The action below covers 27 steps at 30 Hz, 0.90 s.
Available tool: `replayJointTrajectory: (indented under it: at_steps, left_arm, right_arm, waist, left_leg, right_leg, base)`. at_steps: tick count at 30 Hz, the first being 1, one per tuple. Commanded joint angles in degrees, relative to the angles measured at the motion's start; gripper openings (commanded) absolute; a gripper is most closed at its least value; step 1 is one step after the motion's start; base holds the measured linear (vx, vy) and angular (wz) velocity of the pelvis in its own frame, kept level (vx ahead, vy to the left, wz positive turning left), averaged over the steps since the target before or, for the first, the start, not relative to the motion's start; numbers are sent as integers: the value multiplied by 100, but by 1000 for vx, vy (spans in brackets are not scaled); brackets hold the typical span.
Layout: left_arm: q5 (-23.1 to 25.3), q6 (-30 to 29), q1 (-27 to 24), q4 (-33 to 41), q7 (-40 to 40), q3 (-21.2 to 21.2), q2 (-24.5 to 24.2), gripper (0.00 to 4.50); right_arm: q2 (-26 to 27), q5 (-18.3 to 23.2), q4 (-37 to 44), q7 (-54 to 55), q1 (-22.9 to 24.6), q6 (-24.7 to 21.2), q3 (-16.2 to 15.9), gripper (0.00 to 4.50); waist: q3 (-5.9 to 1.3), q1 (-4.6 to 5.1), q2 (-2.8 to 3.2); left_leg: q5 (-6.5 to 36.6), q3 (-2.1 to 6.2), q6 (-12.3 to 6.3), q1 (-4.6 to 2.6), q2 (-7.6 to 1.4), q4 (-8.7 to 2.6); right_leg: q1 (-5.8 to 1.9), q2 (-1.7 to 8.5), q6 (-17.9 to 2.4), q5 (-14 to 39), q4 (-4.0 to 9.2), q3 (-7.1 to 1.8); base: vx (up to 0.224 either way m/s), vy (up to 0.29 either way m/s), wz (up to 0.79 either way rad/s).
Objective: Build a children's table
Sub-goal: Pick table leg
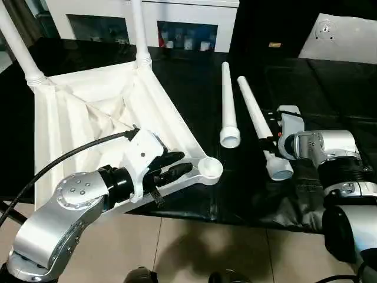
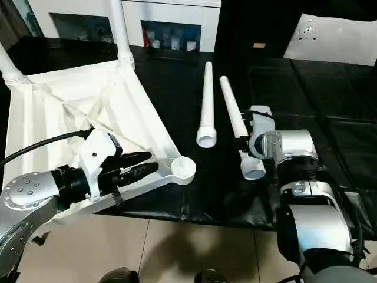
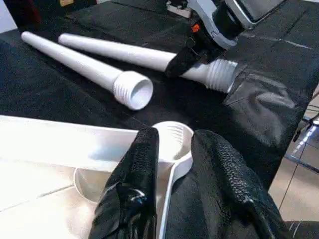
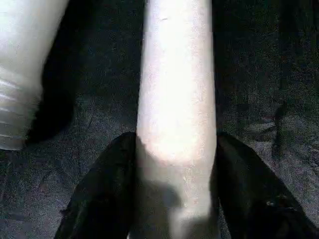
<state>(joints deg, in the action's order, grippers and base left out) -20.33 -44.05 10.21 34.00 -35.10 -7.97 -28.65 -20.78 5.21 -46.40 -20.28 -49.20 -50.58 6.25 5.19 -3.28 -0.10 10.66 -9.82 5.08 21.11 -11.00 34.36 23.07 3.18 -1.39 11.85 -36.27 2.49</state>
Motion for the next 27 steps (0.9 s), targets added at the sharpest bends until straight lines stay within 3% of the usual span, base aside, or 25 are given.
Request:
replayJointTrajectory:
  at_steps: [1,4,6,7,8,9,11,13,16,17,18,19,20,21,23,26,27]
  left_arm:
    - [15,56,112,-35,118,-40,93,130]
    - [-67,-1,182,-114,285,119,283,130]
    - [-162,-94,301,-197,450,294,460,130]
    - [-197,-132,368,-253,537,383,546,130]
    - [-293,-206,500,-358,681,550,711,130]
    - [-416,-269,660,-476,827,741,891,146]
    - [-713,-340,939,-669,994,1037,1189,156]
    - [-863,-363,1056,-741,1019,1127,1305,166]
    - [-1410,-417,1584,-1025,1143,1368,1771,193]
    - [-1590,-440,1757,-1129,1188,1434,1921,199]
    - [-1590,-440,1757,-1129,1188,1434,1921,208]
    - [-1970,-517,2111,-1361,1303,1558,2265,208]
    - [-1970,-517,2111,-1361,1303,1558,2265,222]
    - [-2079,-576,2252,-1442,1354,1626,2414,236]
    - [-2537,-659,2639,-1731,1582,1868,2849,242]
    - [-2743,-732,2773,-1851,1657,1954,2986,278]
    - [-2852,-768,2886,-1965,1712,1993,3063,278]
  right_arm:
    - [-84,134,3,171,104,149,267,193]
    - [-53,326,298,278,178,523,579,188]
    - [56,647,746,145,301,1094,918,187]
    - [117,797,961,58,356,1311,1053,186]
    - [194,994,1255,-105,413,1414,1185,186]
    - [304,1268,1578,-270,448,1330,1360,186]
    - [519,1841,2218,-734,535,1003,1587,186]
    - [610,2140,2529,-1028,611,837,1621,186]
    - [861,3290,3619,-2108,1031,336,1514,186]
    - [903,3602,3849,-2368,1139,165,1472,186]
    - [903,3602,3849,-2368,1139,165,1472,186]
    - [940,4131,4167,-2737,1326,-90,1375,186]
    - [940,4131,4167,-2737,1326,-90,1375,186]
    - [964,4294,4286,-2820,1396,-171,1355,186]
    - [1015,4550,4549,-3013,1537,-397,1289,186]
    - [1034,4661,4679,-3087,1613,-500,1261,186]
    - [1042,4782,4817,-3154,1702,-603,1205,186]
  waist:
    - [-437,-4,48]
    - [-451,-22,46]
    - [-462,-30,31]
    - [-473,-34,56]
    - [-472,-31,33]
    - [-481,-30,67]
    - [-471,-15,46]
    - [-482,-16,54]
    - [-492,-62,60]
    - [-499,-79,67]
    - [-497,-92,68]
    - [-491,-92,31]
    - [-498,-135,53]
    - [-492,-143,50]
    - [-494,-202,25]
    - [-485,-207,-7]
    - [-476,-214,9]
  left_leg:
    - [496,1,-55,-26,-121,-314]
    - [467,0,-50,-20,-125,-306]
    - [423,-6,-92,-17,-116,-296]
    - [395,-4,-108,-10,-112,-293]
    - [389,-9,-177,-9,-120,-289]
    - [360,-3,-235,-4,-105,-284]
    - [364,0,-328,8,-87,-288]
    - [372,19,-402,7,-98,-287]
    - [325,9,-559,-8,-108,-282]
    - [369,16,-553,-20,-120,-286]
    - [413,20,-540,-29,-130,-291]
    - [447,11,-495,-20,-121,-296]
    - [481,6,-487,-45,-122,-285]
    - [471,29,-459,-28,-149,-302]
    - [438,13,-400,-20,-118,-296]
    - [430,19,-366,13,-116,-308]
    - [435,22,-355,10,-112,-303]
  right_leg:
    - [-347,325,-1402,39,342,-248]
    - [-354,328,-1416,-53,331,-243]
    - [-362,324,-1397,-178,327,-247]
    - [-372,324,-1399,-243,311,-246]
    - [-364,323,-1389,-318,320,-250]
    - [-378,315,-1417,-357,311,-244]
    - [-395,305,-1419,-357,328,-244]
    - [-403,314,-1425,-285,329,-235]
    - [-391,309,-1441,-271,355,-237]
    - [-378,315,-1471,-217,359,-232]
    - [-366,320,-1482,-153,373,-228]
    - [-382,317,-1491,-57,380,-228]
    - [-369,327,-1483,7,394,-233]
    - [-367,344,-1478,63,388,-228]
    - [-376,349,-1349,247,416,-228]
    - [-387,363,-1269,414,432,-223]
    - [-369,356,-1198,495,452,-225]
  base:
    - [0,0,0]
    - [0,0,0]
    - [0,0,0]
    - [0,0,0]
    - [0,0,0]
    - [0,0,0]
    - [0,0,0]
    - [0,0,0]
    - [0,0,0]
    - [0,0,0]
    - [0,0,0]
    - [0,0,0]
    - [0,0,0]
    - [0,0,0]
    - [0,0,0]
    - [0,0,0]
    - [0,0,0]
